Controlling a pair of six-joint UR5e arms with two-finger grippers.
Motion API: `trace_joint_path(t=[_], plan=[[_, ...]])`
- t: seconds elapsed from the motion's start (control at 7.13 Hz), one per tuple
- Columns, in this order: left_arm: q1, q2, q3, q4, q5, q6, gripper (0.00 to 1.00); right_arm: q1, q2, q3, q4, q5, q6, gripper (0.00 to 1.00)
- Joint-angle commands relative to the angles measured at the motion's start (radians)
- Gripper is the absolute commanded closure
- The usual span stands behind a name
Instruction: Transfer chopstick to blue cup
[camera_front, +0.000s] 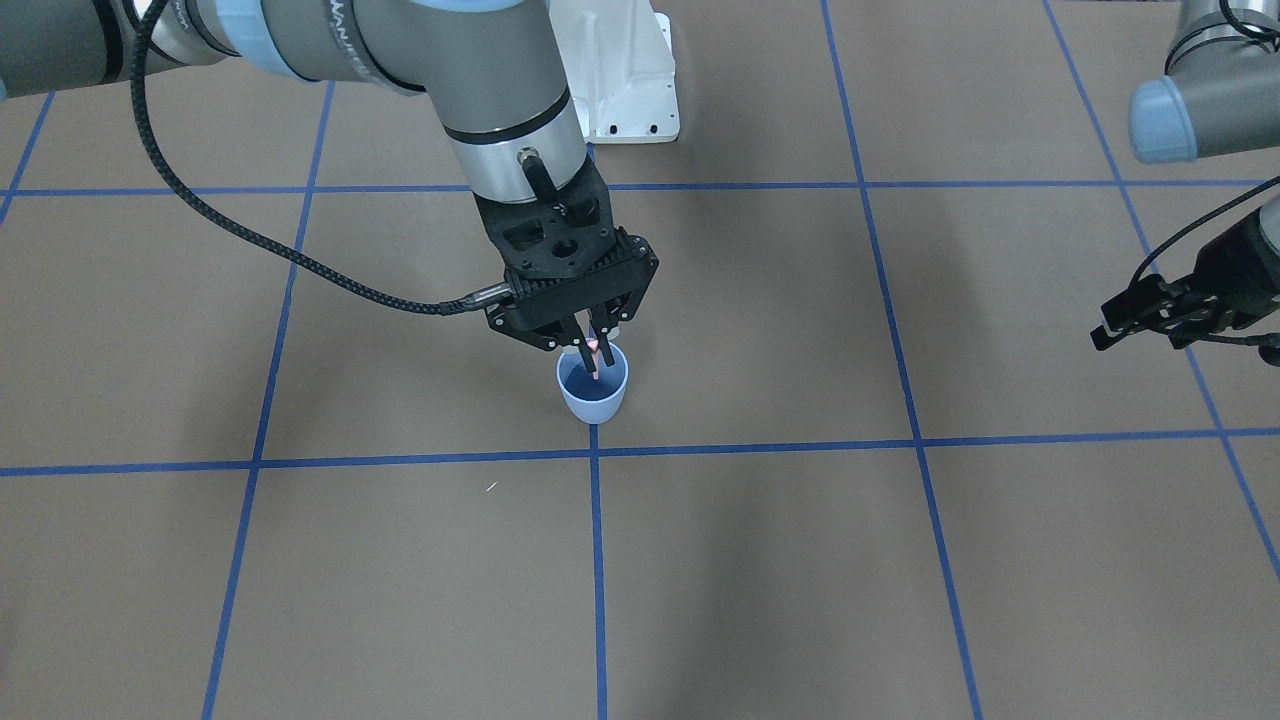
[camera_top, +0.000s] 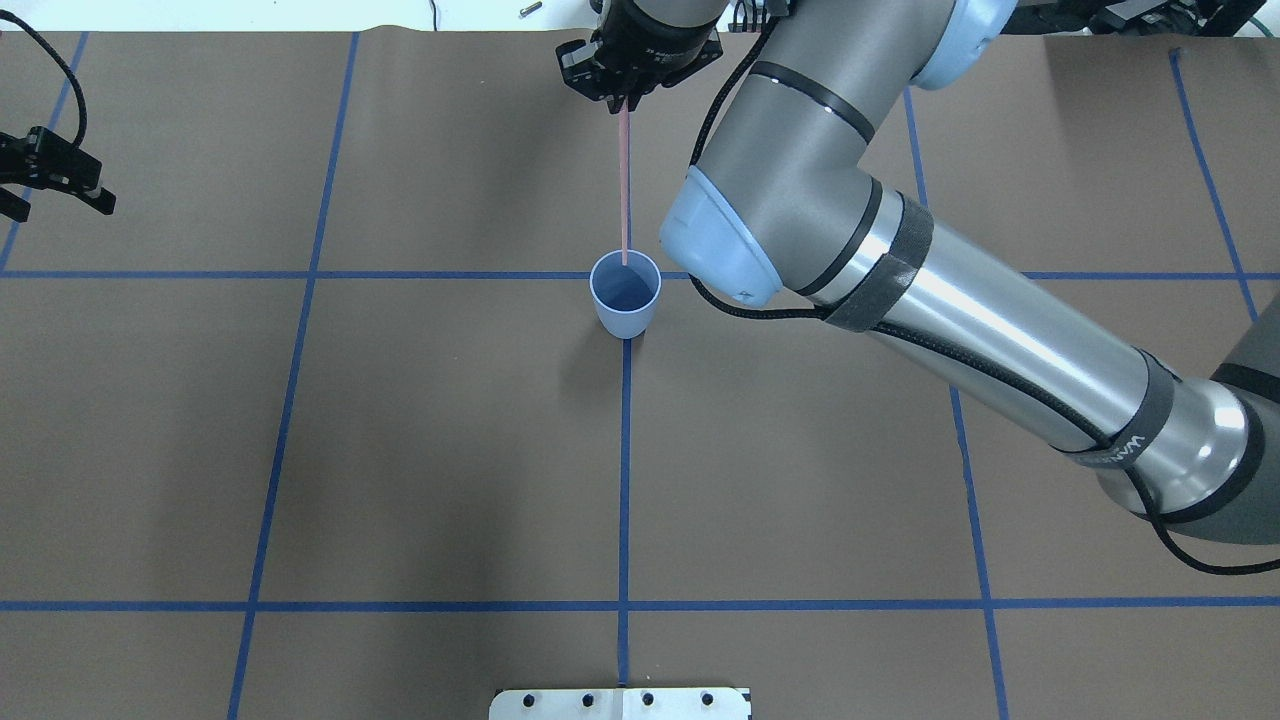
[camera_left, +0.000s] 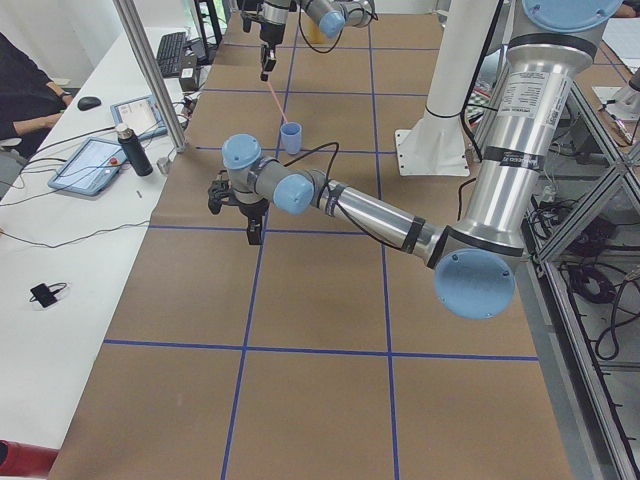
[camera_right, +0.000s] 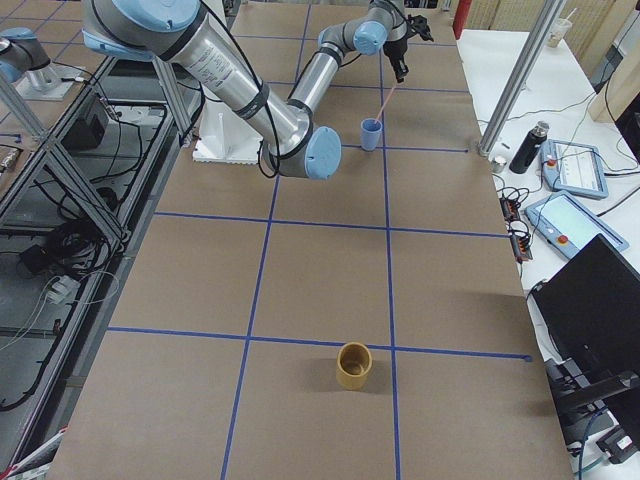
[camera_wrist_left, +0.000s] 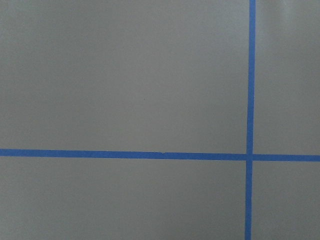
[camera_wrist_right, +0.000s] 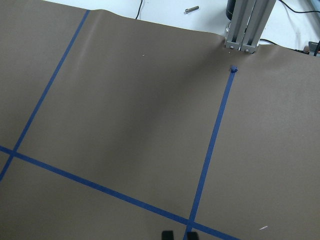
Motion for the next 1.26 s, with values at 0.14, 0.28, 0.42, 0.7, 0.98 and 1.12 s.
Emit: trace_joint_path(t=[0.14,0.28,0.42,0.7,0.98,1.12], plan=[[-0.005,-0.007,0.029,-0.004,-0.001,0.002,0.02,-0.062,-0.015,-0.005,0.005,-0.058,0.001,1.0],[-0.005,-0.007,0.032,-0.002,-0.001,0.002,0.02,-0.064,-0.024,-0.008,0.017,-0.058,0.001,1.0],[-0.005,-0.008,0.035,-0.001,-0.001,0.002,0.02,-0.067,-0.054,-0.028,0.087,-0.06,0.001,0.6],[-0.005,-0.01,0.036,0.004,0.0,0.0,0.02,-0.073,-0.093,-0.017,0.151,-0.064,0.003,0.0],[-0.029,-0.008,0.036,0.002,-0.001,0.0,0.02,-0.064,-0.299,0.198,0.152,-0.067,-0.005,0.0],[-0.042,0.001,0.036,-0.004,0.002,0.015,0.02,0.005,-0.39,0.267,0.14,-0.048,-0.013,0.0]])
